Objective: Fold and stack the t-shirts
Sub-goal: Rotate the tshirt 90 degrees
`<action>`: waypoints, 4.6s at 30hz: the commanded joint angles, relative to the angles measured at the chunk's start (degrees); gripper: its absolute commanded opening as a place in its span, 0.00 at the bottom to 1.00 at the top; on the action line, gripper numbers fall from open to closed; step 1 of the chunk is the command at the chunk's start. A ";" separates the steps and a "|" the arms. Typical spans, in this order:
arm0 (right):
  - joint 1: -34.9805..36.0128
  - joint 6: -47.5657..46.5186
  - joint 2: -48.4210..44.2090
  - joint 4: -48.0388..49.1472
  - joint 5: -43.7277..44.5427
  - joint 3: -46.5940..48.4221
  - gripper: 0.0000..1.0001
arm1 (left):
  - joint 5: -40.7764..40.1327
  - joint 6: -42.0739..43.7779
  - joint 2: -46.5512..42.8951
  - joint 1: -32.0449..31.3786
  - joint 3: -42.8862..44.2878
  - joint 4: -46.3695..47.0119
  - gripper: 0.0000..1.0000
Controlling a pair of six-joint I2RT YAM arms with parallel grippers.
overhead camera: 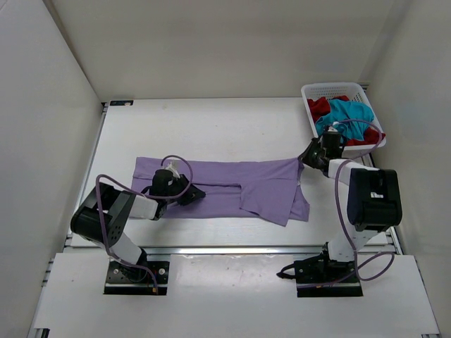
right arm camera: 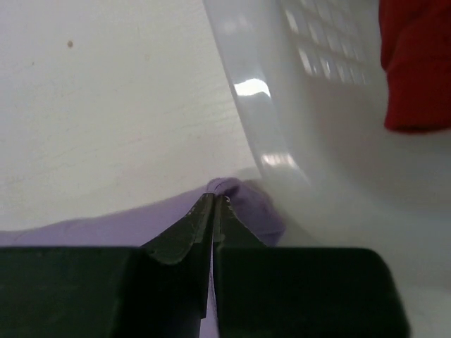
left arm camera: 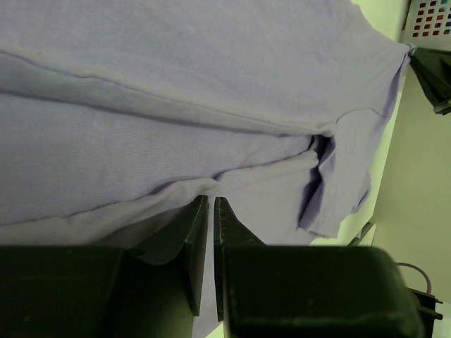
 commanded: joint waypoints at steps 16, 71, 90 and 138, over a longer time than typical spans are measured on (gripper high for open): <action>3.72 0.52 -10.93 2.55 4.04 -0.20 0.34 | -3.09 3.62 -12.59 -2.01 4.53 -10.43 0.23; 16.83 -13.71 20.56 -58.27 -15.21 99.47 0.00 | 0.50 12.77 -30.36 4.67 3.49 -28.90 0.16; 46.44 7.28 -4.57 10.38 5.00 1.35 0.38 | 5.79 11.44 -34.49 9.68 2.08 -28.36 0.21; 45.04 15.64 18.75 9.06 -4.22 10.06 0.41 | 4.83 12.06 -28.60 7.57 5.07 -26.61 0.26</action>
